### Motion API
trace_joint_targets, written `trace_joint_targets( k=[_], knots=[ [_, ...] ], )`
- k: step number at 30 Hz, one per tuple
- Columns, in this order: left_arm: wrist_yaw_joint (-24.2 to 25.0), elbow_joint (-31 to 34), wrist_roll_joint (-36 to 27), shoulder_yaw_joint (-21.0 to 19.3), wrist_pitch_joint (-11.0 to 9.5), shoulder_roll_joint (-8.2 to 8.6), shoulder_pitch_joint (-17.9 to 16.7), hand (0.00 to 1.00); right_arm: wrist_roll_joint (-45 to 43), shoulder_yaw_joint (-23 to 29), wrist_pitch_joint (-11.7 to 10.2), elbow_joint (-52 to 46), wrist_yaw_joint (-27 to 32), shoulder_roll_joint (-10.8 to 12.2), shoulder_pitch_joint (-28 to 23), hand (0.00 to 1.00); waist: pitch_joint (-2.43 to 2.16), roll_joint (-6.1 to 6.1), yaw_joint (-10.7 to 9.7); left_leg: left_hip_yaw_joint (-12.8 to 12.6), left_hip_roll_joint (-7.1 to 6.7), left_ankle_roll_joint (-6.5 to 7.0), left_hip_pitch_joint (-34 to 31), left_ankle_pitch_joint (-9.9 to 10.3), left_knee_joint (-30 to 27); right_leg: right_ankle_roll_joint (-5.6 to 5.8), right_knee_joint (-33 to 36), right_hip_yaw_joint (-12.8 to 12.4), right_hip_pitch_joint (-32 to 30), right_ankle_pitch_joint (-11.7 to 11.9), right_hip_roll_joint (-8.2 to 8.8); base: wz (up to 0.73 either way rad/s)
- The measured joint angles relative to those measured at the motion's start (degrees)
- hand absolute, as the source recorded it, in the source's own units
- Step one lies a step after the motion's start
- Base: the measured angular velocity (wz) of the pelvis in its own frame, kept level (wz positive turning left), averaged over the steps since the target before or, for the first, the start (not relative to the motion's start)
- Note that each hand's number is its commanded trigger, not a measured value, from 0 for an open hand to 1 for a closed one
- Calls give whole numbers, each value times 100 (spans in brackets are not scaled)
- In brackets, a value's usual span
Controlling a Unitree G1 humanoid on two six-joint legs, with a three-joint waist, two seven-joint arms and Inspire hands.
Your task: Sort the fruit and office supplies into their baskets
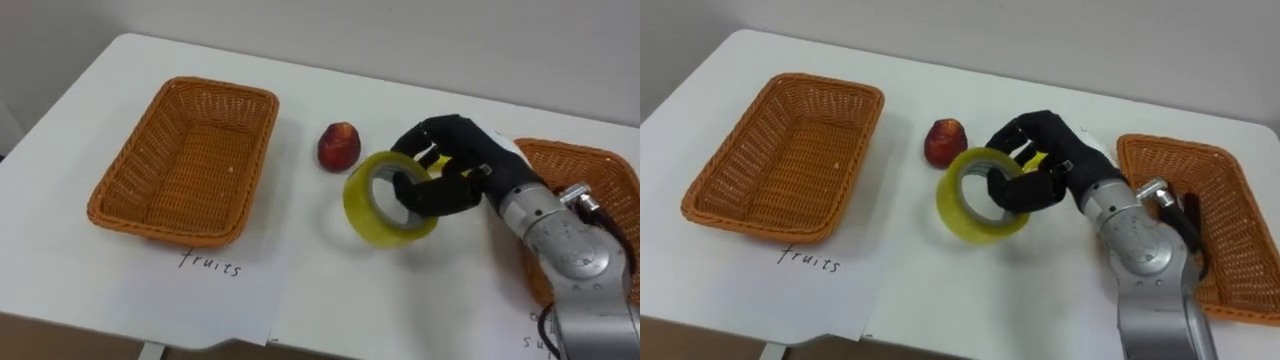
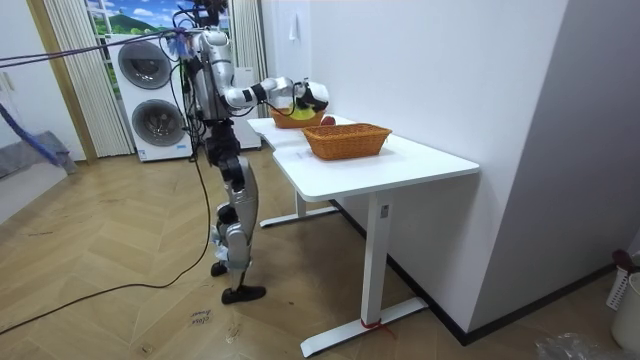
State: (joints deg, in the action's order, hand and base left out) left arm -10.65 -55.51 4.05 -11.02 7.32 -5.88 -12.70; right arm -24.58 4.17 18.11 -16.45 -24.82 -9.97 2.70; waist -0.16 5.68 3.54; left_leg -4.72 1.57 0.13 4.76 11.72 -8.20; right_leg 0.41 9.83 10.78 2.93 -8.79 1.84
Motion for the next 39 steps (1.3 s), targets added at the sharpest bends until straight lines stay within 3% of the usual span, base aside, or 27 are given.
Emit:
trace_joint_targets(
  k=[8,15,18,24,39],
  knots=[
    [-7,50,4,-126,-116,0,-102,0,209,271,-112,-9,164,-2,-95,100,-42,100,-66,-28,-6,1,21,0,-8,2,-6,-54,-5,1,-4,0],
    [-73,172,60,-250,-125,11,-150,0,438,653,-250,0,790,-121,-151,100,-12,105,-163,-61,-10,2,89,-1,-12,2,-13,-94,23,1,3,-1],
    [-161,139,10,-248,-145,38,-232,0,848,913,-253,36,1097,-124,-212,100,25,70,-211,-119,-1,2,93,0,-9,3,-3,-137,23,1,-9,-9],
    [-272,109,-2,-238,-143,67,-401,0,1235,1279,-256,342,1755,-143,-227,100,28,68,-352,-125,15,-5,89,12,45,2,17,-133,0,2,-30,0],
    [-259,151,60,-404,-7,75,-551,0,1749,1482,-257,528,2965,-161,-332,100,0,55,-495,-137,21,-8,97,11,37,2,-4,-138,-4,2,-34,0]
  ],
)
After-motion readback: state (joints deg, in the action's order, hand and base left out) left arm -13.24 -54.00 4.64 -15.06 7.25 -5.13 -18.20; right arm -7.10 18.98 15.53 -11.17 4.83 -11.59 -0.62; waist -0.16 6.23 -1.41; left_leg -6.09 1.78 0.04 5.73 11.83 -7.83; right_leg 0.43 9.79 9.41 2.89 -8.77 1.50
